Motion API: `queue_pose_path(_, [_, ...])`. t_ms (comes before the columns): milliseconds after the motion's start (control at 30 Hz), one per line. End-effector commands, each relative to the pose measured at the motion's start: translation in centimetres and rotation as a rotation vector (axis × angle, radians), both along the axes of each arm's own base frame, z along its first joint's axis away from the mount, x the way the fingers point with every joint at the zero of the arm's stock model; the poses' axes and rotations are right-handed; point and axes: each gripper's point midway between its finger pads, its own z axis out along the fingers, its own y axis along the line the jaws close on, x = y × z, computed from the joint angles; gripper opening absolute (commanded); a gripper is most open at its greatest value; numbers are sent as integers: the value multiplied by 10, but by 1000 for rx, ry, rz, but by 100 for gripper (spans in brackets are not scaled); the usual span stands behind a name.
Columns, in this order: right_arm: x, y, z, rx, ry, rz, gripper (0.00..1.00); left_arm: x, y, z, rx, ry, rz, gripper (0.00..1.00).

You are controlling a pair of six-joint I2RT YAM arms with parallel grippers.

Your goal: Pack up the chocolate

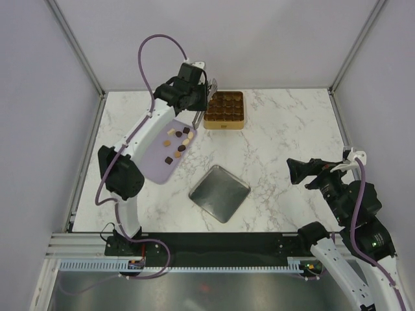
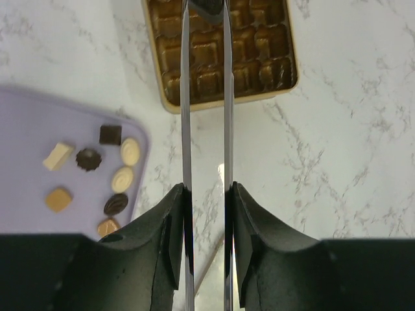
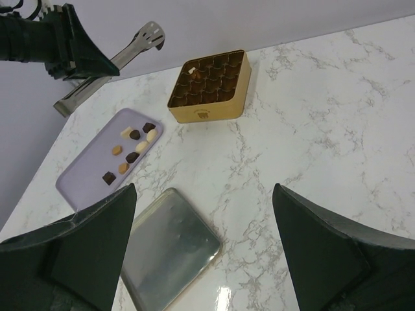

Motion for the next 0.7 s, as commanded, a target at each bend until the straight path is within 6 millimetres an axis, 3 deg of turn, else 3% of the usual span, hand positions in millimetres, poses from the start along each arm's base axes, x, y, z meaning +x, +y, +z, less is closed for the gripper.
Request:
queue_pose_path(0, [3,-1,17,2,-40,-11,94,27,-33,17,-9,-90,-96,38])
queue_pose_path(33, [3,-2,19,1,-42,-12,94,34,-39,2,-4,-71,-106,38])
queue_pose_path(133, [3,-3,22,-10,-45,-15,94,50,-55,1,-37,-105,-126,38])
queue_pose_path(167, [3,-4,24,-14,-47,-19,94,55,-62,-12,-42,-93,-141,38])
queue_pose_path(367, [4,-5,20,-21,-32,-27,94,77,-90,-37,-84,-136,-187,38])
queue_pose_path(500, [2,-8,21,-22,-30,-37,94,91,-91,-58,-59,-145,-149,39])
queue_pose_path(667, [4,-9,17,-29,-20,-46,94,101,-91,-68,-42,-165,-132,40])
